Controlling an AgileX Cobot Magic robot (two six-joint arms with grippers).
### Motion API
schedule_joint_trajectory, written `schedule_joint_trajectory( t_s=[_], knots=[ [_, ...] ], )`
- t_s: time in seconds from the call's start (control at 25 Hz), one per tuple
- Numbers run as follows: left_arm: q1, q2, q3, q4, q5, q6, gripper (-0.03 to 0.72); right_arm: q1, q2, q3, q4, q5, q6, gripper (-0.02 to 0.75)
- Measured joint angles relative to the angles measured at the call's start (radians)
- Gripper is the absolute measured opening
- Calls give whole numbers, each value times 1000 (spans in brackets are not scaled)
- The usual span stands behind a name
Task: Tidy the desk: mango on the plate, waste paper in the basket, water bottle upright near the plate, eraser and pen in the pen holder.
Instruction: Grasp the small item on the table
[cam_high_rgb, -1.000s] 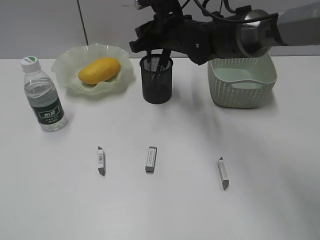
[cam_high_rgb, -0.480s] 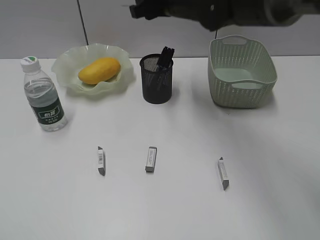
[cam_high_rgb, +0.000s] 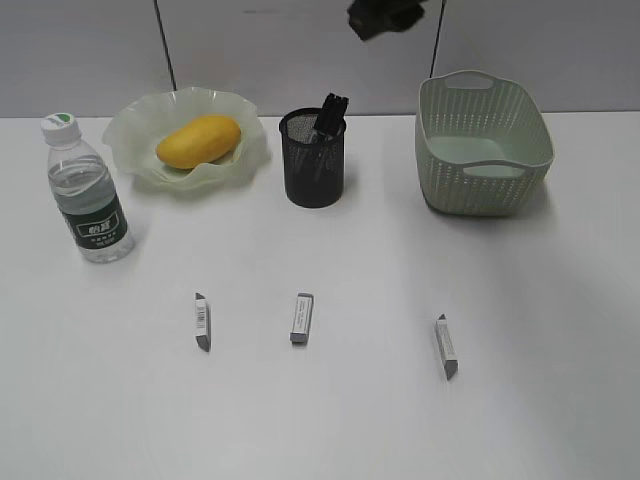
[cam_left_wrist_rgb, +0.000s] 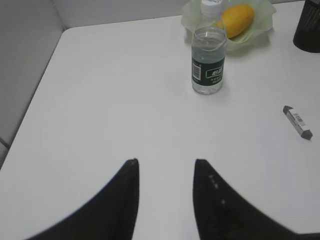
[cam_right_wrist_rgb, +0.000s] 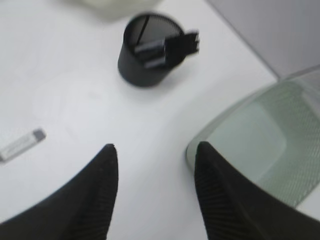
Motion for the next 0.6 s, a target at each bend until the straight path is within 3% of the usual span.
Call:
schedule_joint_trajectory(
  t_s=[0.16,0.24,0.6],
  knots=[
    [0,0,0,-12,0,0,289,-64,-21,0,0,278,55,405],
    [0,0,0,-13,0,1,306,-119,-36,0,-2,342,103,405],
    [0,0,0,-14,0,1,488,-426,-264,85,-8,365,256,405]
  ],
)
